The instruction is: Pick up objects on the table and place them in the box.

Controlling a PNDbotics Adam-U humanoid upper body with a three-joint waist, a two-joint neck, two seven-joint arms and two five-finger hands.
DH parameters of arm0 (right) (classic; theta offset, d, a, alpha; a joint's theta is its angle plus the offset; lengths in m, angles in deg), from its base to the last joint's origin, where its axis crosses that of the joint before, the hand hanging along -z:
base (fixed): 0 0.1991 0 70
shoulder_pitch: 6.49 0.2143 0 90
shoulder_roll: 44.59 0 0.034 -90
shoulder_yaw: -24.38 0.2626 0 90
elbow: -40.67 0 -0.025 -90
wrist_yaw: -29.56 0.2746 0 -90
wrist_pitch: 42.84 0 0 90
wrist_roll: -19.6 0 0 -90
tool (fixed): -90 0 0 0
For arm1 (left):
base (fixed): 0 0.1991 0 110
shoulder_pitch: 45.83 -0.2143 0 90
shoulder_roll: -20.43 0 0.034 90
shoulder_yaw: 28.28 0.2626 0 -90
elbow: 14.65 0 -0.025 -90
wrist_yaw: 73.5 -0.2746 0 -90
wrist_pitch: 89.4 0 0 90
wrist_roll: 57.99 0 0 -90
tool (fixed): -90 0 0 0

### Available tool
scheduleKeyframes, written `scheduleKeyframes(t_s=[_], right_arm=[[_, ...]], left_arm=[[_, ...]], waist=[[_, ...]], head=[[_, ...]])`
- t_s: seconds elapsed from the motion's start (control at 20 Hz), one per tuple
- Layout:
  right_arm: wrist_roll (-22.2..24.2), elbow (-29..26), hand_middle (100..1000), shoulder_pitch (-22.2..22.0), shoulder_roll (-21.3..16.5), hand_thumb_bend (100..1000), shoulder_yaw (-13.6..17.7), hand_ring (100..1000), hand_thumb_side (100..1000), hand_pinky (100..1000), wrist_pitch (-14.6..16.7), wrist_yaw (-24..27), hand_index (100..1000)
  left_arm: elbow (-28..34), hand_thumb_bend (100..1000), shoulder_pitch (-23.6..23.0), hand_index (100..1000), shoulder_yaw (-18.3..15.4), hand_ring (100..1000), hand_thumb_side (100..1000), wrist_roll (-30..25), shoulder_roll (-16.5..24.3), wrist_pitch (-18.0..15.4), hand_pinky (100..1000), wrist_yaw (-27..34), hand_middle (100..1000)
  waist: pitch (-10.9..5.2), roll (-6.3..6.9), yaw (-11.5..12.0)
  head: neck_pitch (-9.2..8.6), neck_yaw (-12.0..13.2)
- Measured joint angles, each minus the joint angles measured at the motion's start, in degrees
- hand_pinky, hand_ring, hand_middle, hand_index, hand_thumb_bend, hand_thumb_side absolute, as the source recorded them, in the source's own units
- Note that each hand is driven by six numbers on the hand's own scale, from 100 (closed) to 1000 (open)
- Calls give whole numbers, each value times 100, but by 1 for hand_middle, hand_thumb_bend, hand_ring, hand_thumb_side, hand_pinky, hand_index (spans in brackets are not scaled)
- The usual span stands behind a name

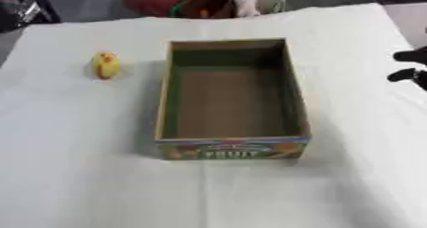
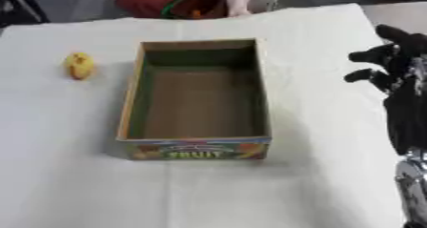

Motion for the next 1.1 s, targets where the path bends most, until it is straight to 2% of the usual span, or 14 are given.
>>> scheduleKeyframes(t_s=[0.2, 0.4, 0.75, 1.1], right_arm=[[26, 0, 537, 1, 0, 100, -4, 691, 880, 537, 2, 1, 826], [44, 0, 537, 8, 0, 100, -10, 692, 882, 538, -7, 1, 825], [72, 0, 536, 32, 0, 100, -36, 693, 883, 538, -16, 1, 826], [97, 0, 536, 49, 1, 100, -41, 694, 884, 538, -13, 1, 826]], left_arm=[[-304, 632, 123, 935, 61, 769, 886, -513, -70, -112, 632, -531, 809], [-605, 721, 183, 946, 92, 784, 891, -1018, -167, -254, 660, -814, 814], [-1002, 712, 250, 951, 90, 784, 847, -1537, -284, -637, 664, -836, 805], [-1253, 681, 405, 941, 91, 771, 863, -1852, -494, -623, 657, -738, 800]], waist=[[5, 5, -6], [21, 5, -30], [55, 7, -61], [109, 11, -148]], head=[[-67, -2], [-92, -30], [-112, -58], [-135, 0]])
